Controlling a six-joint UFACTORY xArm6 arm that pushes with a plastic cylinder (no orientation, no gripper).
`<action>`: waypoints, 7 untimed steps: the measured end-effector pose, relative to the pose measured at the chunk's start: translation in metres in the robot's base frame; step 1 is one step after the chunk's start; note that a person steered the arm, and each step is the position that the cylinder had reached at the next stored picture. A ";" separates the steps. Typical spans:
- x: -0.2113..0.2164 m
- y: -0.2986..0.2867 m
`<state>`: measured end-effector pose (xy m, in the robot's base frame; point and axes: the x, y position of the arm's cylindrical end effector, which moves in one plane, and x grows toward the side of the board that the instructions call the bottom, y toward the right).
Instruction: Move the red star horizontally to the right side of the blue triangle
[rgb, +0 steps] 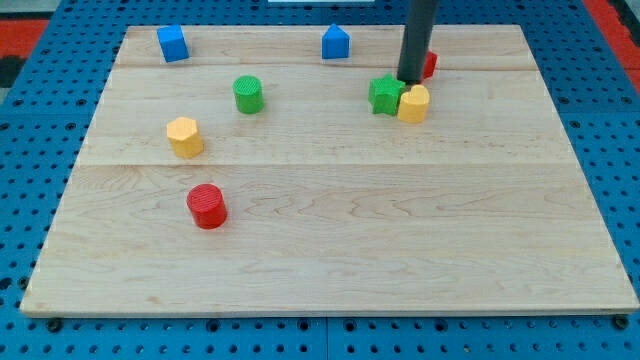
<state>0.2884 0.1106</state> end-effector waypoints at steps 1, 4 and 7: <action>-0.019 0.000; 0.006 0.026; -0.004 0.036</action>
